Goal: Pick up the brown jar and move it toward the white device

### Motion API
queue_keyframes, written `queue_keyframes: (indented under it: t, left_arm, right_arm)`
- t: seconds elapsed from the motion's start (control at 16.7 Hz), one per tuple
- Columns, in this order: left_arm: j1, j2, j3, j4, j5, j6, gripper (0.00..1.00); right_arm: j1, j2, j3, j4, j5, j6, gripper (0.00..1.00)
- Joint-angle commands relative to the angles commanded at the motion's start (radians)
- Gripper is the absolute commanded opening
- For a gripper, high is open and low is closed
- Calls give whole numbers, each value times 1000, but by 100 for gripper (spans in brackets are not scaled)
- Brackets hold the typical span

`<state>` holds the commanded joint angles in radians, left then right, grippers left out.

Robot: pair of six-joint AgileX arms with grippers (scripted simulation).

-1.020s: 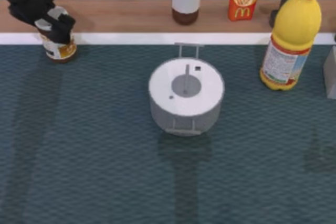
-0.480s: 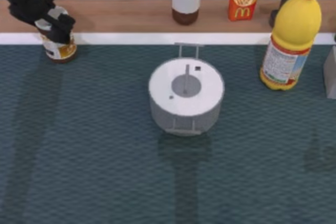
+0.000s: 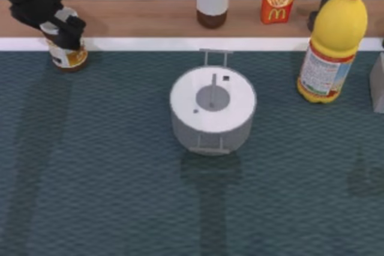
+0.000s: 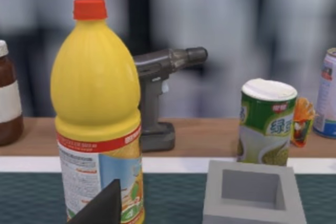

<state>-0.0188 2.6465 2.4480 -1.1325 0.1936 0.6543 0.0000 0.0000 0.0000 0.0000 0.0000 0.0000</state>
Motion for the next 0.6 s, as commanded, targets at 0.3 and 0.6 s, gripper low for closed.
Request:
queue_keyframes:
  t: [0.3, 0.6]
  left_arm:
    - [5, -166, -167, 8, -2, 1, 0]
    - [19, -450, -464, 13, -5, 0, 0]
  right_arm:
    - [0, 0, 0, 0, 0, 0, 100]
    - [0, 0, 0, 0, 0, 0, 100]
